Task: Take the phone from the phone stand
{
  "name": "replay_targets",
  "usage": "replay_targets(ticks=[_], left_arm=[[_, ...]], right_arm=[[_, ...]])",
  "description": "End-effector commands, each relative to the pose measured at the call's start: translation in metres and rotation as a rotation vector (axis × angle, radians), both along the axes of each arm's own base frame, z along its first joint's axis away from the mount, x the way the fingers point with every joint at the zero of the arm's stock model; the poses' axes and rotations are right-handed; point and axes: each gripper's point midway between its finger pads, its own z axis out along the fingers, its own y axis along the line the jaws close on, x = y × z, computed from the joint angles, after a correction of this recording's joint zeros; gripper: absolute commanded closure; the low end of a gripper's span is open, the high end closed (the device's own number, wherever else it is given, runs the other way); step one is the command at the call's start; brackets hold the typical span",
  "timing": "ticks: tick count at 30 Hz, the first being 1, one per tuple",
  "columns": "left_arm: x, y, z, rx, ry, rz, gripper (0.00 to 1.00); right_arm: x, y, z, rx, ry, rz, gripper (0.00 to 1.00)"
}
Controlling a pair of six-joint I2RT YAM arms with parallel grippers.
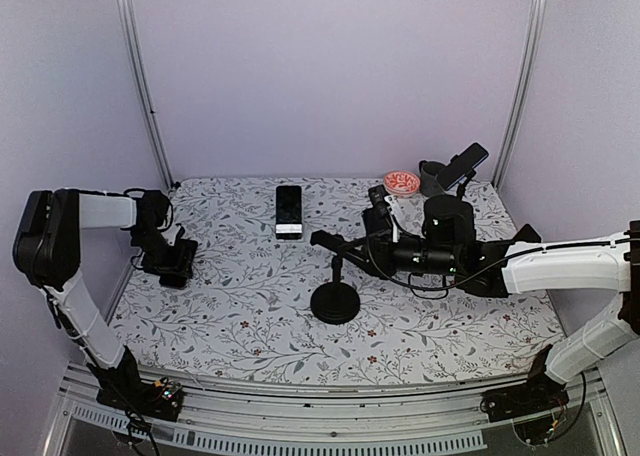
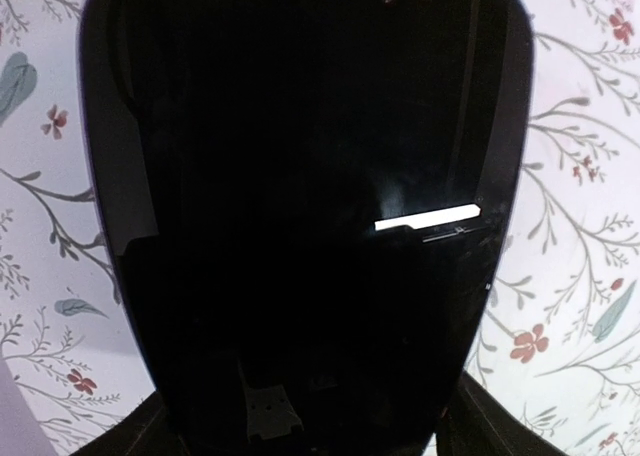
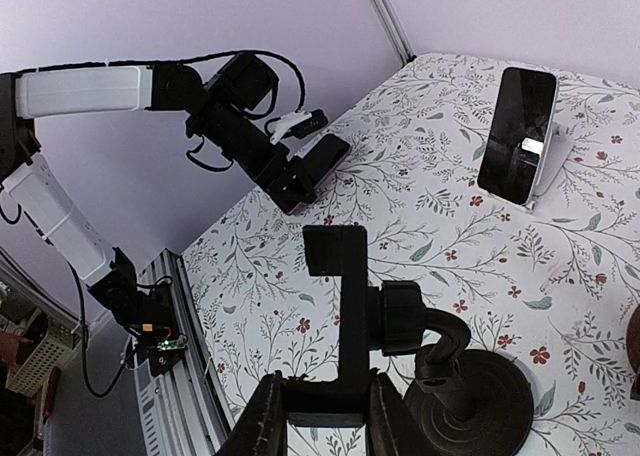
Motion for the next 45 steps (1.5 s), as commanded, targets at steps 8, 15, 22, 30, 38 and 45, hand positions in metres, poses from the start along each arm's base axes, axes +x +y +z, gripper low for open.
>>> replay_targets(ticks=[8,15,22,30,38,45], left_arm=[[0.006,0.006,-0.008,0.021,-0.002,-0.003,0.30],[0.010,0.004,0.002,0.015,-0.045,-0.001,0.01],[0.029,-0.034,0.082,-0.014,-0.318,-0.067,0.01],[0.004,-0.156,0.192,-0.120,-0.755,-0.377,0.01],[-0.063,-0.247,0.242,-0.255,-1.079,-0.740,0.01],[-0.102,-0.312,0.252,-0.095,-1.179,-1.135,0.02]], right_arm=[[0.004,0.005,0.009,0.011,-0.007,0.010,1.00],[0.004,0.004,0.007,0.010,-0.001,0.004,1.00],[0.001,0.000,0.009,0.023,0.001,0.002,1.00],[-0.002,-0.001,0.007,0.028,0.013,0.008,0.82],[0.000,-0.005,0.010,0.037,0.017,-0.015,0.47],[-0.004,-0.013,0.028,0.059,-0.014,-0.026,0.21]])
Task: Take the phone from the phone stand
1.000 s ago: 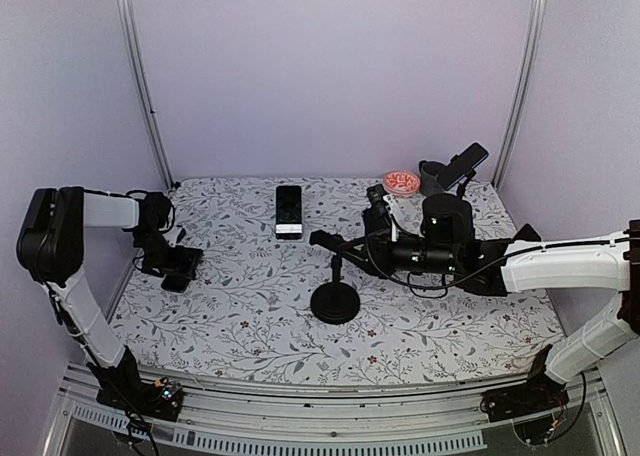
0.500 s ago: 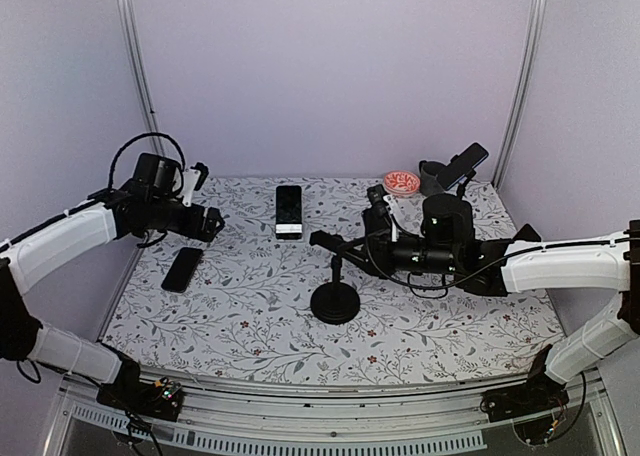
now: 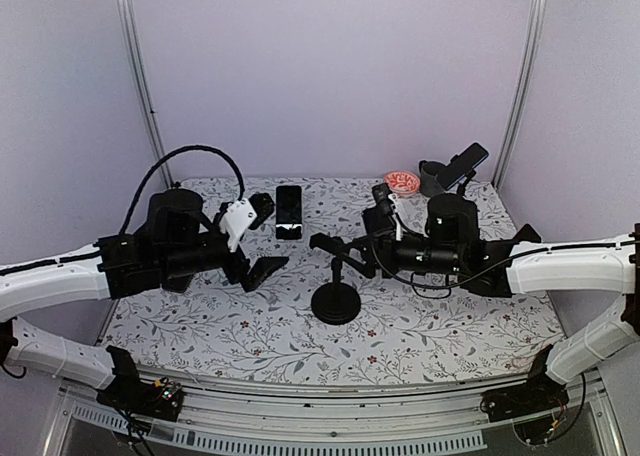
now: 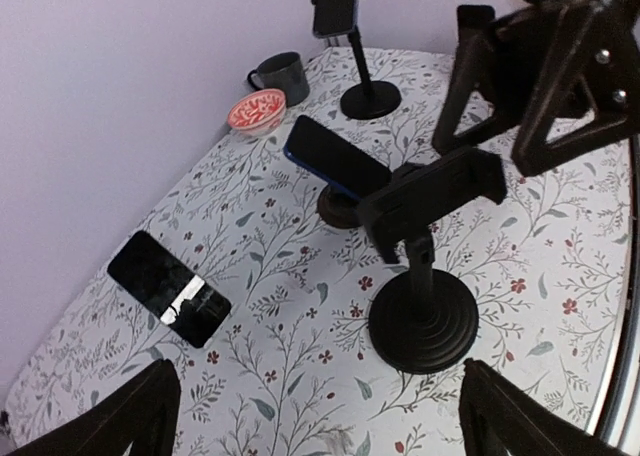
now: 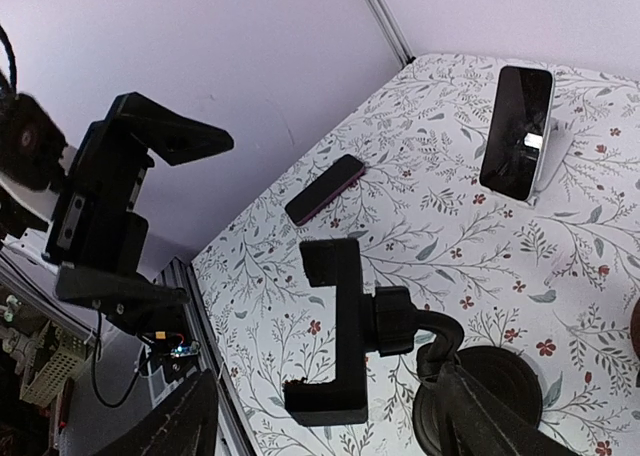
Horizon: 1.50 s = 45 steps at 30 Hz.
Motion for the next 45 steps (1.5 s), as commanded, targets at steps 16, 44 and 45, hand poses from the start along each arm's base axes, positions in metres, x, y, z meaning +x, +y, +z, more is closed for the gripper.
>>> replay_targets(ticks=[16,44,45], left_arm=[[-0.007,-0.105,0.006,0.454,-0.426,-0.386,0.21],[0.024,-0.098,0.004,0.629,-0.529,-0.314,0.90],[0.025,-0.091,0.012,0.617,-0.522,-0.292,0.91]], right_arm=[[0.012,-0.100,0.034,0.128,-0.031,-0.222,0.02],[0.026,-0.140,0.025,0.132,-0.022,-0.313,0.03],[0.026,-0.140,0.026,0.131,-0.025,-0.312,0.03]])
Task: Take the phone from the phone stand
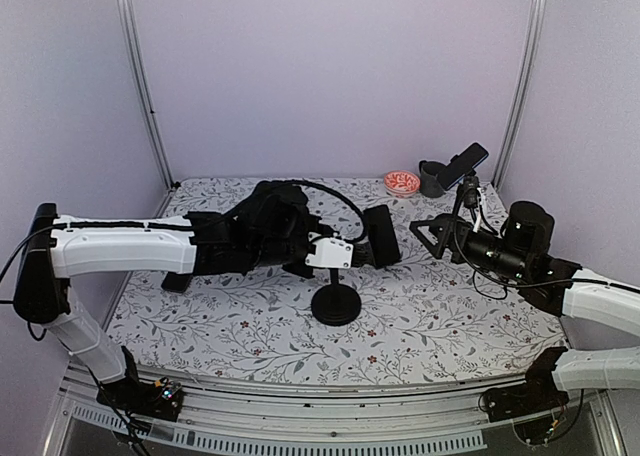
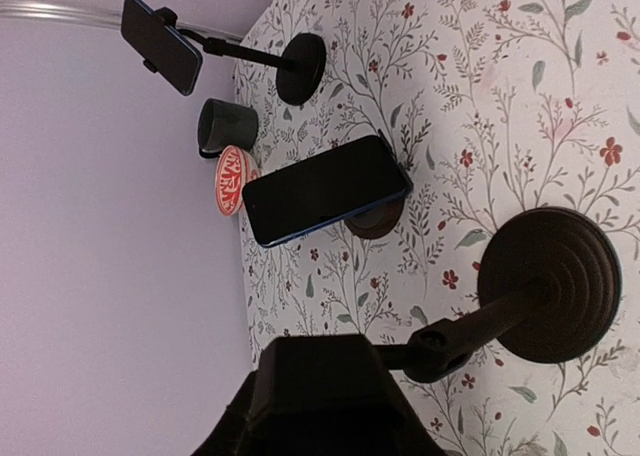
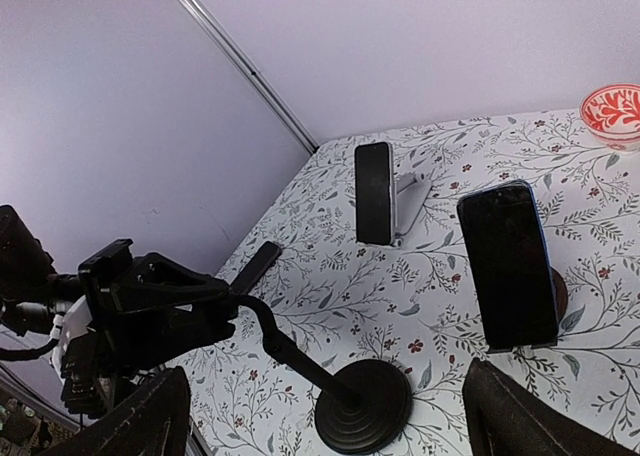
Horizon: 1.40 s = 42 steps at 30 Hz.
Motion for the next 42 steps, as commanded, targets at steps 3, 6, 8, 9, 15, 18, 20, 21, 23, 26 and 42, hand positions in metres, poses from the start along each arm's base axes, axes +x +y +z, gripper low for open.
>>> replay_targets(ticks=[3,6,8,9,15,18,20,21,23,26,42], left_arm=[[0.004,0.051,0.058,-0.086,-0.029,0.136,0.93],[0.014,0.087,0.071,-0.102,-0.063,0.240,0.94],[0.029,0.118,0.076,-0.104,-0.092,0.343,0.94],[0.038,0.134,0.078,-0.101,-0.113,0.398,0.94],[0.095,0.220,0.099,-0.096,-0.234,0.690,0.94],[0.128,0.260,0.100,-0.065,-0.270,0.834,0.93],[0.149,0.287,0.104,-0.066,-0.293,0.918,0.93],[0.157,0.292,0.105,-0.060,-0.301,0.939,0.93],[0.176,0.314,0.102,-0.040,-0.316,0.999,0.93],[0.199,0.335,0.096,-0.027,-0.321,1.053,0.93],[0.267,0.393,0.056,-0.069,-0.275,1.186,0.90]], right_arm=[[0.001,0.000,0.004,-0.011,-0.023,0.011,0.03],[0.004,0.005,0.004,-0.020,-0.025,0.028,0.03],[0.005,0.008,0.004,-0.021,-0.025,0.039,0.03],[0.005,0.009,0.004,-0.019,-0.025,0.045,0.03],[0.008,0.015,0.004,-0.015,-0.020,0.063,0.03],[0.010,0.018,0.004,-0.016,-0.016,0.075,0.03],[0.010,0.020,0.004,-0.014,-0.014,0.082,0.03],[0.010,0.021,0.004,-0.013,-0.012,0.087,0.03],[0.010,0.022,0.004,-0.013,-0.008,0.091,0.03],[0.011,0.023,0.004,-0.011,-0.004,0.093,0.03],[0.015,0.030,0.001,-0.003,0.022,0.115,0.04]])
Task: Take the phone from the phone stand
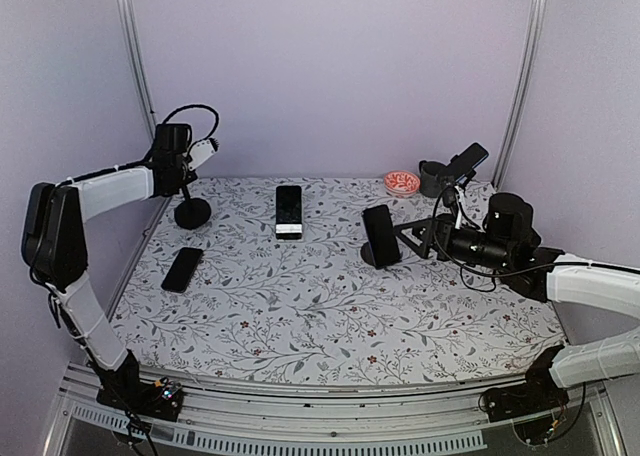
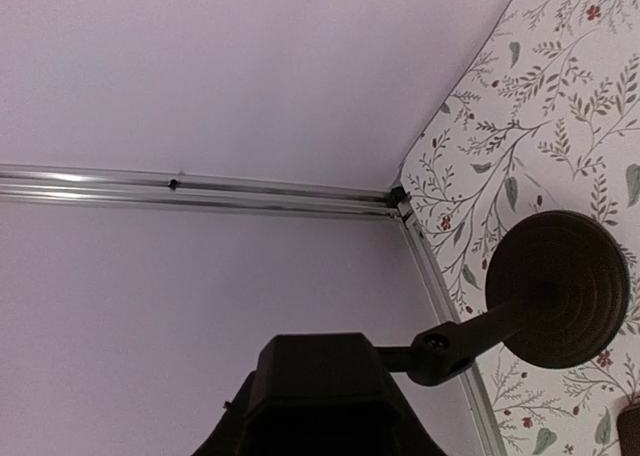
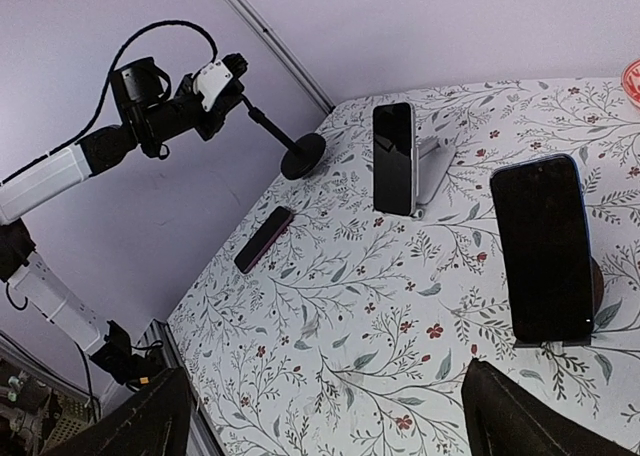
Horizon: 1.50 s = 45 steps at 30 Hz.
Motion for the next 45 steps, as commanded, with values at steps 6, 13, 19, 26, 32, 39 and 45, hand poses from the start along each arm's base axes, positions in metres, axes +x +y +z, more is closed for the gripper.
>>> replay_targets(ticks=[6,13,19,26,32,39,45], left_arm=[[0.019,-0.001,0.005,-0.106,-0.074,-0.013,0.86],[0.020,0.000,-0.012,-0.111,-0.028,0.000,0.62],[0.010,-0.006,-0.006,-0.162,-0.007,-0.005,0.01],[-0.022,-0.005,0.017,-0.270,-0.020,0.065,0.01],[-0.059,0.002,0.044,-0.388,-0.137,0.158,0.01],[-0.089,-0.020,0.088,-0.688,-0.261,0.123,0.01],[-0.114,-0.063,0.128,-0.919,-0.370,0.024,0.01]], right_arm=[[0.006,0.005,0.017,0.036,-0.031,0.010,0.04],[0.006,0.006,0.019,0.040,-0.033,0.014,0.04],[0.007,0.008,0.019,0.037,-0.036,0.023,0.03],[0.008,0.009,0.022,0.036,-0.047,0.028,0.03],[0.010,0.011,0.022,0.028,-0.057,0.033,0.03],[0.012,0.011,0.024,0.021,-0.071,0.026,0.03],[0.016,0.007,0.029,0.008,-0.094,-0.004,0.02]])
